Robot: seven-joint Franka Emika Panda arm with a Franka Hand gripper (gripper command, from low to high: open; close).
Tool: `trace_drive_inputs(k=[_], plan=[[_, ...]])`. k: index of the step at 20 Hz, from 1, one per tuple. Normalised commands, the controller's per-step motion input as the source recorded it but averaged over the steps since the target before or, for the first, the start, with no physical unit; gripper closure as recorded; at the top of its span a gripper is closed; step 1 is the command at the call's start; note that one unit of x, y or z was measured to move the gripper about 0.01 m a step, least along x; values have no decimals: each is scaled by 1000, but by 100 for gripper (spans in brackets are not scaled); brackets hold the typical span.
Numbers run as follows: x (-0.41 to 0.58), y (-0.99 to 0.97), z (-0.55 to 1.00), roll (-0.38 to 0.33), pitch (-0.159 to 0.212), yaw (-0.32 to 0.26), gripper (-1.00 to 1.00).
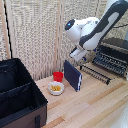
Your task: With care, position your gripper close to the oven tray handle. Make sure to grip the handle tightly. Delicately and attentively pull the tray out from the oven.
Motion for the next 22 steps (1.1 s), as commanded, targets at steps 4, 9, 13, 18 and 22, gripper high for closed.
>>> trace_drive_inputs(k=[4,9,13,18,22], plan=[[0,-584,0,-189,57,101,-100],[0,-606,0,-242,10,64,-100],[11,-551,-41,-280,0,62,-100],[120,-485,-187,-258,1,110,-100],[54,-410,-171,-187,51,189,-100]])
